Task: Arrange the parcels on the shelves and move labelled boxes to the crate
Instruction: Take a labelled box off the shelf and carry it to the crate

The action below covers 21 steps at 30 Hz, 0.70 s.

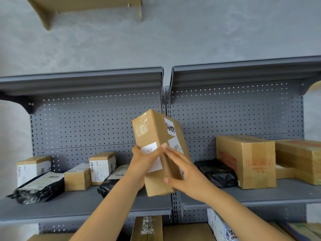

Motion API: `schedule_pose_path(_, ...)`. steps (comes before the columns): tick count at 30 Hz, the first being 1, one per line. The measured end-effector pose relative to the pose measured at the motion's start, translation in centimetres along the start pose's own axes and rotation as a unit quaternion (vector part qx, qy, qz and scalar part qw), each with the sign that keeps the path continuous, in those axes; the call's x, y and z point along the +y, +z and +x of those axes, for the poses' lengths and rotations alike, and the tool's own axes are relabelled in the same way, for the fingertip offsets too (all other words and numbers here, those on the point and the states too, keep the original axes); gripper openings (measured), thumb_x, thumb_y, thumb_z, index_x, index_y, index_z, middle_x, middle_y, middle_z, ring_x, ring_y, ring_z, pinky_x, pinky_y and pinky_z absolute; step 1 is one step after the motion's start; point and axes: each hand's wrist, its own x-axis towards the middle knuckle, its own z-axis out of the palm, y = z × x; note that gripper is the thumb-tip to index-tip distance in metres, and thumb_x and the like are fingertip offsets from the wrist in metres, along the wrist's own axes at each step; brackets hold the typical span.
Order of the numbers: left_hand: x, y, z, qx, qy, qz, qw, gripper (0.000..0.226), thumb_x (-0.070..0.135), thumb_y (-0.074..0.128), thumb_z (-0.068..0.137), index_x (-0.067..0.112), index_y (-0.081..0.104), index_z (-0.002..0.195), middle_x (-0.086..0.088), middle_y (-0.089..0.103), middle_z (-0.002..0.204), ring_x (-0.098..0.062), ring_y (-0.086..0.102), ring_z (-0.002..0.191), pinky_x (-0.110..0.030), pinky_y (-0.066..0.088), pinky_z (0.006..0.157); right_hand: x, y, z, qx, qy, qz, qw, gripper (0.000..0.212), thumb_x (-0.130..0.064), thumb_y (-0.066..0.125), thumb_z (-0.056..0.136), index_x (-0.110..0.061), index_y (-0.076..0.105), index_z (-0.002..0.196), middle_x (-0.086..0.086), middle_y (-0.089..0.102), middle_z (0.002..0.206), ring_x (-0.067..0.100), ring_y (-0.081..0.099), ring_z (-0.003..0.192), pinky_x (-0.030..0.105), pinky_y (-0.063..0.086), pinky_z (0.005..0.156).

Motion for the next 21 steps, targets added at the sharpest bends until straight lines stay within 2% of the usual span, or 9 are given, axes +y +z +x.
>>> schedule_pose_path(3, -0.1, -0.9, 0.6, 0.062, 0.005, 0.036, 0.997, 0.086, 0.044, 0.089, 0.062, 0.018, 0.043, 0.129, -0.001, 0.063, 0.116, -0.023, 0.064, 0.104, -0.047, 0.054, 0.092, 0.2, -0.2, -0.1, -0.045, 0.014, 0.028, 0.998, 0.062, -0.034, 0.064, 0.093, -0.055, 0.035, 0.143, -0.040, 0.021, 0.151, -0.022, 0.016, 0.138, 0.010, 0.023, 0.108)
schedule_pose_path(6, -0.2, -3.1, 1.0, 0.027, 0.001, 0.051, 0.998, 0.071, 0.049, 0.081, 0.065, 0.019, 0.054, 0.124, 0.000, 0.070, 0.110, -0.017, 0.069, 0.093, -0.038, 0.057, 0.081, 1.3, -0.9, -0.1, -0.027, 0.036, -0.004, 0.999, 0.057, -0.032, 0.060, 0.095, -0.051, 0.034, 0.143, -0.035, 0.024, 0.151, -0.013, 0.018, 0.142, 0.009, 0.020, 0.108)
schedule_pose_path(8, 0.0, -5.1, 0.9, -0.019, -0.002, 0.021, 1.000, 0.046, 0.042, 0.069, 0.084, 0.016, 0.058, 0.121, -0.002, 0.074, 0.099, -0.013, 0.070, 0.076, -0.028, 0.056, 0.064, 2.7, -1.5, -0.3, 0.027, 0.071, -0.023, 0.997, 0.063, -0.028, 0.061, 0.095, -0.045, 0.028, 0.146, -0.026, 0.022, 0.154, -0.002, 0.017, 0.146, 0.011, 0.019, 0.110)
schedule_pose_path(9, -0.1, -6.0, 0.9, -0.039, -0.005, 0.010, 0.999, 0.040, 0.040, 0.064, 0.090, 0.016, 0.059, 0.121, -0.005, 0.074, 0.103, -0.017, 0.072, 0.081, -0.031, 0.057, 0.068, 3.4, -1.9, -0.4, 0.058, 0.096, -0.026, 0.993, 0.067, -0.029, 0.062, 0.095, -0.041, 0.025, 0.150, -0.021, 0.019, 0.157, 0.002, 0.016, 0.147, 0.017, 0.020, 0.113)
schedule_pose_path(12, -0.6, -8.5, 1.0, -0.057, -0.034, -0.024, 0.997, 0.047, 0.046, 0.062, 0.088, 0.019, 0.060, 0.127, -0.009, 0.070, 0.122, -0.032, 0.065, 0.113, -0.046, 0.050, 0.094, 4.5, -3.1, -0.7, 0.093, 0.185, 0.026, 0.978, 0.081, -0.041, 0.063, 0.092, -0.035, 0.013, 0.156, -0.011, 0.009, 0.163, 0.012, 0.011, 0.150, 0.037, 0.019, 0.119)
schedule_pose_path(14, -1.0, -9.5, 0.8, -0.064, -0.051, -0.047, 0.996, 0.045, 0.045, 0.054, 0.094, 0.018, 0.058, 0.130, -0.009, 0.071, 0.122, -0.032, 0.065, 0.115, -0.050, 0.048, 0.097, 4.9, -3.4, -0.5, 0.074, 0.239, 0.105, 0.962, 0.088, -0.052, 0.062, 0.089, -0.036, 0.009, 0.156, -0.011, 0.013, 0.163, 0.016, 0.017, 0.150, 0.042, 0.021, 0.118)
schedule_pose_path(16, -1.3, -10.1, 0.7, -0.068, -0.066, -0.061, 0.994, 0.053, 0.049, 0.054, 0.091, 0.018, 0.056, 0.134, -0.009, 0.069, 0.125, -0.033, 0.064, 0.117, -0.051, 0.044, 0.099, 5.1, -3.2, -0.1, 0.053, 0.268, 0.180, 0.945, 0.094, -0.063, 0.061, 0.080, -0.037, 0.012, 0.156, -0.010, 0.028, 0.159, 0.016, 0.035, 0.142, 0.042, 0.029, 0.117)
schedule_pose_path(19, -1.3, -10.2, 0.5, -0.074, -0.066, -0.091, 0.991, 0.057, 0.049, 0.056, 0.089, 0.017, 0.055, 0.136, -0.010, 0.068, 0.126, -0.032, 0.064, 0.117, -0.051, 0.048, 0.095, 4.9, -2.5, 0.5, 0.032, 0.275, 0.242, 0.930, 0.088, -0.073, 0.060, 0.067, -0.040, 0.034, 0.145, -0.015, 0.055, 0.137, 0.010, 0.055, 0.123, 0.042, 0.039, 0.112)
schedule_pose_path(21, -1.0, -10.1, 0.3, -0.072, -0.068, -0.098, 0.990, 0.058, 0.048, 0.053, 0.086, 0.016, 0.057, 0.133, -0.010, 0.070, 0.124, -0.031, 0.066, 0.113, -0.049, 0.050, 0.090, 4.8, -2.3, 0.7, 0.031, 0.272, 0.249, 0.929, 0.080, -0.078, 0.060, 0.064, -0.046, 0.040, 0.135, -0.017, 0.059, 0.131, 0.009, 0.057, 0.120, 0.043, 0.040, 0.112)
